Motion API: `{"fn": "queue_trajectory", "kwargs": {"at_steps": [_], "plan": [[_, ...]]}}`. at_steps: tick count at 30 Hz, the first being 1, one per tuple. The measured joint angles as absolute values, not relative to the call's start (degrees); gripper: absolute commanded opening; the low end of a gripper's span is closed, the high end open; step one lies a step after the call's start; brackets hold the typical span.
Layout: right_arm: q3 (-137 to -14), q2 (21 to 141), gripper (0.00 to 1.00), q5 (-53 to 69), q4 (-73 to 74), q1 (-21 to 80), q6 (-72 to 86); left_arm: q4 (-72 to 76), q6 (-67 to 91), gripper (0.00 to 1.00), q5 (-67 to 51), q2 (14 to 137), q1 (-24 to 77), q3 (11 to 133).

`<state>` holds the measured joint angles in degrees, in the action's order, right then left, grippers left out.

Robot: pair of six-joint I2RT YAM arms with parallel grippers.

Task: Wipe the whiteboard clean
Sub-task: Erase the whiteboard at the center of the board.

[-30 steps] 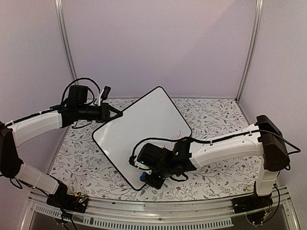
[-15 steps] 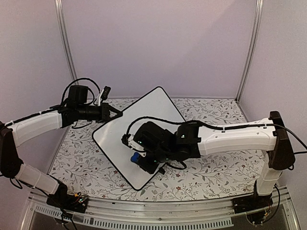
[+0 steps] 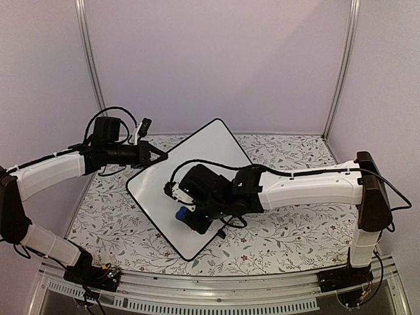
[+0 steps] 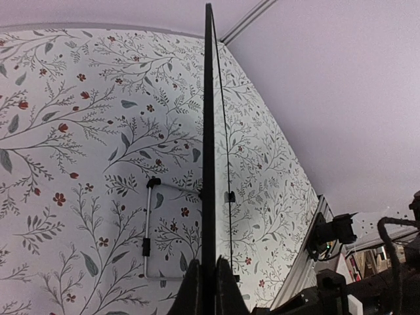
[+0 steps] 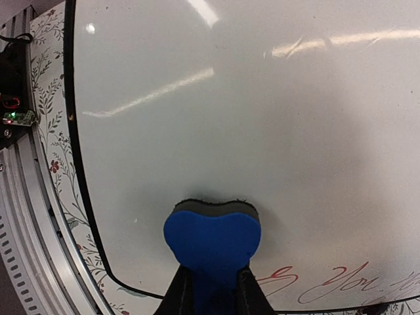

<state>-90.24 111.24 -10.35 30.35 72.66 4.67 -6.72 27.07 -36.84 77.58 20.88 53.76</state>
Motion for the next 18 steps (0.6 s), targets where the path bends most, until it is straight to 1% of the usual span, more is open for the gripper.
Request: {"fn": "queue_trajectory", "kwargs": {"at_steps": [18], "plan": [[-86.5, 111.6, 0.08, -6.6, 29.6, 72.7, 5.4, -6.7, 27.0, 0.0, -36.8, 77.6, 20.9, 53.8]]}}
